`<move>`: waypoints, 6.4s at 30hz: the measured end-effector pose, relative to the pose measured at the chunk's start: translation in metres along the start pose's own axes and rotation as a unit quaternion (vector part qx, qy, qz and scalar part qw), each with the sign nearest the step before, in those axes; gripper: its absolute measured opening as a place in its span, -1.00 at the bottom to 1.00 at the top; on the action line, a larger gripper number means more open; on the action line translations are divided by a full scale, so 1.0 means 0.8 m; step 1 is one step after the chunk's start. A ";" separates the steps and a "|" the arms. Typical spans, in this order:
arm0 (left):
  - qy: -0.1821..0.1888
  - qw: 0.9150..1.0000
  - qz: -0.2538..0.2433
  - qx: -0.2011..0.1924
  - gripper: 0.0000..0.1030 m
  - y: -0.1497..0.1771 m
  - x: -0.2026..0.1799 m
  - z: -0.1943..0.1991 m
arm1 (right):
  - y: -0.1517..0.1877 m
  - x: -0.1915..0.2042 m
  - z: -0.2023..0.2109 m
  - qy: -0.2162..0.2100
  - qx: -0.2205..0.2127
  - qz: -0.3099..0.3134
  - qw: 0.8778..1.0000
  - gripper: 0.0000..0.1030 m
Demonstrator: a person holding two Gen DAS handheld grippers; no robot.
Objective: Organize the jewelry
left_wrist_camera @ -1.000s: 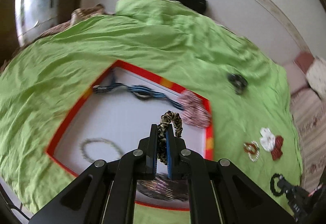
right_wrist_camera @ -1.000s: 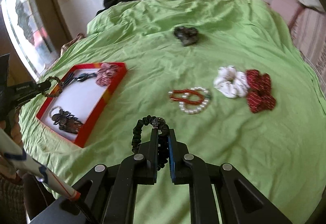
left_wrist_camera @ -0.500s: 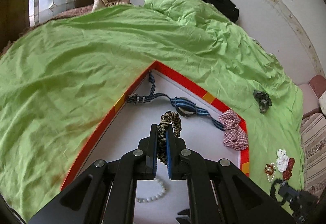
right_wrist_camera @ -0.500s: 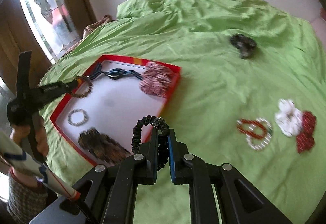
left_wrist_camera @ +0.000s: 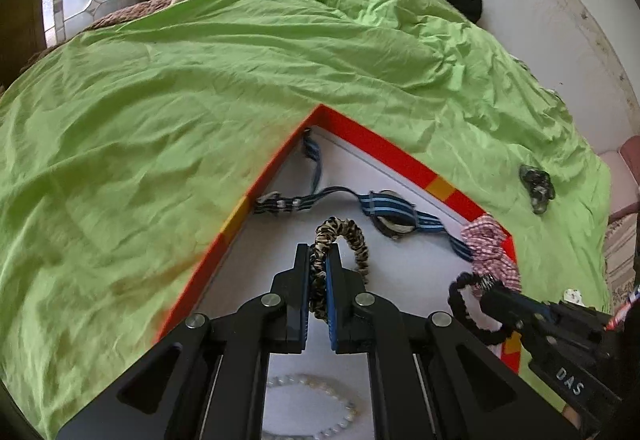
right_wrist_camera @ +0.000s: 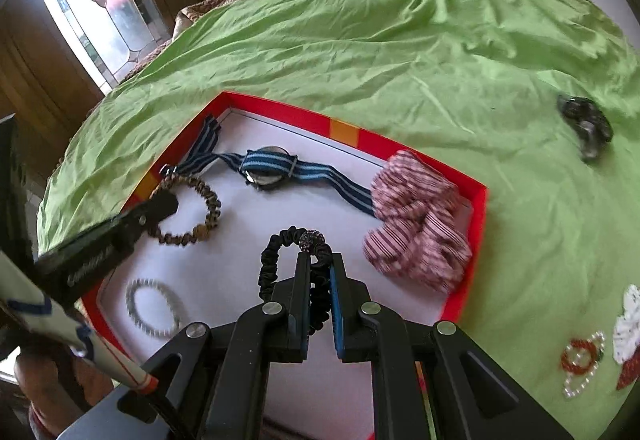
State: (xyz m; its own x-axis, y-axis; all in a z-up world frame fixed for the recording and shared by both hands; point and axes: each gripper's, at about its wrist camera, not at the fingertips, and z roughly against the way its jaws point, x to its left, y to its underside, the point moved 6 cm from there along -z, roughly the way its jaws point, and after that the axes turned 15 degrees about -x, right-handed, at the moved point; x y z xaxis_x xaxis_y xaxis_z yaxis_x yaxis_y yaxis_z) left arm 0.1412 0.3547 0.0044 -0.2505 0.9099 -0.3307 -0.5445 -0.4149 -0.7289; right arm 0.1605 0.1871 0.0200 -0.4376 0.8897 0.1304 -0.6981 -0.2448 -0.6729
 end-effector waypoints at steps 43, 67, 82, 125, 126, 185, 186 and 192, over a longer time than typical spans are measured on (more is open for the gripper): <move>-0.025 0.998 0.014 -0.047 -0.13 0.011 0.021 0.041 | 0.038 -0.067 0.105 0.050 -0.043 -0.008 0.998 -0.03; 0.024 0.985 -0.165 -0.044 0.04 0.116 -0.194 0.150 | 0.187 -0.278 0.261 0.150 -0.068 -0.090 0.982 0.11; 0.059 0.969 -0.240 0.017 0.05 0.198 -0.304 0.140 | 0.268 -0.404 0.335 0.195 -0.092 -0.192 0.957 0.11; 0.115 0.942 -0.307 0.070 -0.46 0.226 -0.431 -0.045 | 0.197 -0.501 0.224 0.194 -0.103 -0.234 0.947 -0.04; 0.106 0.943 -0.309 0.064 -0.56 0.223 -0.429 -0.043 | 0.199 -0.502 0.223 0.192 -0.099 -0.235 0.948 -0.28; 0.036 0.986 -0.112 -0.119 -0.87 0.058 -0.159 0.244 | 0.189 -0.227 0.297 0.123 -0.104 -0.089 0.983 -0.68; 0.038 0.986 -0.111 -0.120 -0.87 0.052 -0.158 0.241 | 0.188 -0.224 0.294 0.121 -0.103 -0.088 0.983 -0.68; 0.041 0.985 -0.112 -0.121 -0.87 0.027 -0.156 0.218 | 0.178 -0.196 0.270 0.112 -0.089 -0.076 0.987 -0.68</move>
State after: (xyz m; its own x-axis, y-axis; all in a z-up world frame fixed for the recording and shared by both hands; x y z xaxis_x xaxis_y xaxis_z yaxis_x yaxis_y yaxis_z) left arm 0.0208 0.2318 0.1346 -0.0755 0.9798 -0.1853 -0.3695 -0.2001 -0.9074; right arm 0.0072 -0.0707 0.0613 -0.1852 0.9786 0.0891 -0.6269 -0.0479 -0.7776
